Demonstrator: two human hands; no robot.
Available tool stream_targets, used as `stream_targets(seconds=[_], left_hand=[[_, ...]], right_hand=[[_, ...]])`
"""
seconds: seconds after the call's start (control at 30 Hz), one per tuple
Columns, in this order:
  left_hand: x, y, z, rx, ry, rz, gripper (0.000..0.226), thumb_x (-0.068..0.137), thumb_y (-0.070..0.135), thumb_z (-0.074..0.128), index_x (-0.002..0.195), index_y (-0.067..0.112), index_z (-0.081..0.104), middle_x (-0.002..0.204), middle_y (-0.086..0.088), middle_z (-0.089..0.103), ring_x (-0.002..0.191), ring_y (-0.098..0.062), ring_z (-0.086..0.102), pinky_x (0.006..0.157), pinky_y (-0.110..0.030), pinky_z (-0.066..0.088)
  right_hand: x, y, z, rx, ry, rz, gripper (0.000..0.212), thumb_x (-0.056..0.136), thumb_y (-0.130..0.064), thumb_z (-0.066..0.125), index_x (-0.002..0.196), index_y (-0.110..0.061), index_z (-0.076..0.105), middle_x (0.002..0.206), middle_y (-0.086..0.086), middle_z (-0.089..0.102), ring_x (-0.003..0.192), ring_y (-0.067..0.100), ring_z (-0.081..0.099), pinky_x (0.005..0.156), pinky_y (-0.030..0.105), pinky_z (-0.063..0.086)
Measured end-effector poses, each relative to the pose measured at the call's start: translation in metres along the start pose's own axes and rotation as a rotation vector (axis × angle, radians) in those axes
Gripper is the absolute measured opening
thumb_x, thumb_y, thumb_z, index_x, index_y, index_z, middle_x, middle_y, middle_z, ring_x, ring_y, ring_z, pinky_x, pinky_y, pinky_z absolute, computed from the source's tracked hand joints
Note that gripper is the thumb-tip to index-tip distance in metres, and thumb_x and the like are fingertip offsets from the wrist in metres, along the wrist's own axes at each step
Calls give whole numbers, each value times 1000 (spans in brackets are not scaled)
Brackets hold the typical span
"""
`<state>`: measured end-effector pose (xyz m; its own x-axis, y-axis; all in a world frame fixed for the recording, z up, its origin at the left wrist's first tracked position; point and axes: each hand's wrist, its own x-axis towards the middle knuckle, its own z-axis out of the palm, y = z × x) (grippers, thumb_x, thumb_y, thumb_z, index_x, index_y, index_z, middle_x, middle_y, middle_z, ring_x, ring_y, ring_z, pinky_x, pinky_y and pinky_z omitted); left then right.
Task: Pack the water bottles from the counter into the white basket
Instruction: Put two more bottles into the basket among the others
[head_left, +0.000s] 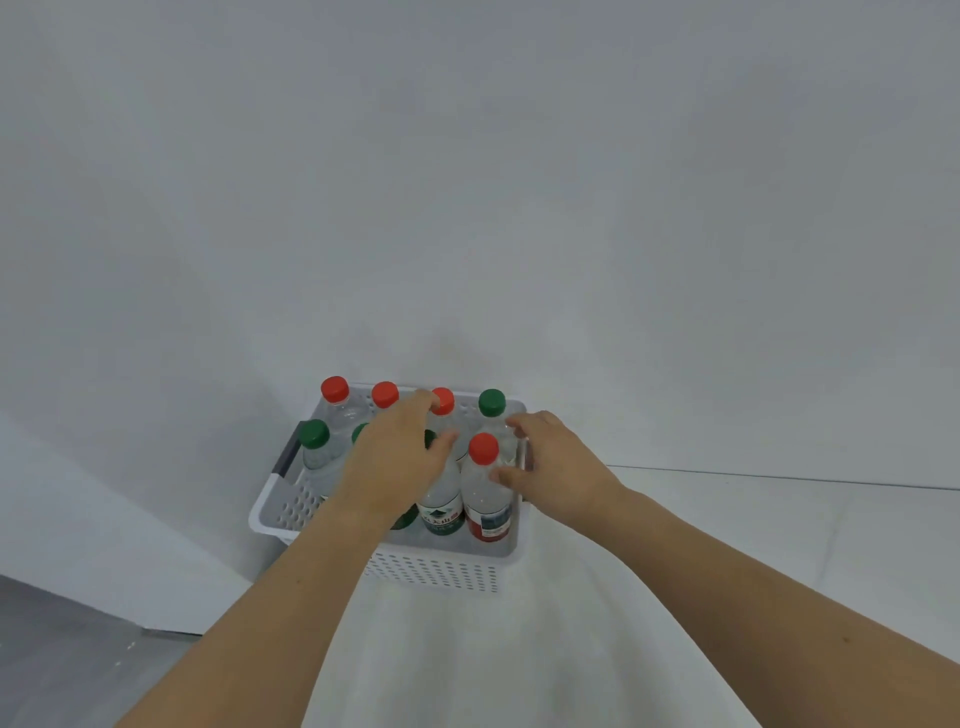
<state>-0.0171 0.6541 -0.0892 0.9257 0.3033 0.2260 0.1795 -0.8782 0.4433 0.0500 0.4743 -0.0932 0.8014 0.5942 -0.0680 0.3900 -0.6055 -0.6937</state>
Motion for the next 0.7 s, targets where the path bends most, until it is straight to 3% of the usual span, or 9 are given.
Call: stream_targets(seconds=[0.07,0.17,0.23,0.47,0.7], left_hand=[[-1,22,-7,39,50,28,29,93,37,57,117,21,54,98,7,66,80,-8,63,65,-16,46],[-6,66,-9,77,67,57,40,96,32,52,132,14,48,130,-4,58,112,-19,58,86,-29,48],[-14,102,-6,89,76,84,42,97,30,49,135,11,45,138,-8,52,122,-23,51,93,-31,45],[-47,224,18,122,69,78,49,98,33,46,142,12,38,148,-5,40,135,-20,36,103,-34,38],[-64,308,47,94,36,104,49,98,30,47,142,8,38,149,-7,39,137,-22,34,108,-35,34]], right_hand=[[-10,2,-21,-24,47,-19,64,83,-41,67,138,-24,39,138,-1,44,118,17,51,95,29,41],[-32,11,-59,-51,108,-70,69,87,-37,64,145,-22,29,151,-2,33,135,16,35,107,28,28],[-51,21,-88,-76,135,-105,70,88,-35,62,146,-21,27,153,-2,30,138,15,29,109,26,23],[-131,77,-182,-133,165,-109,67,91,-32,58,147,-19,25,154,-3,28,140,16,27,112,31,24],[-187,130,-255,-179,183,-89,61,93,-27,56,147,-16,28,154,0,30,139,17,29,112,30,24]])
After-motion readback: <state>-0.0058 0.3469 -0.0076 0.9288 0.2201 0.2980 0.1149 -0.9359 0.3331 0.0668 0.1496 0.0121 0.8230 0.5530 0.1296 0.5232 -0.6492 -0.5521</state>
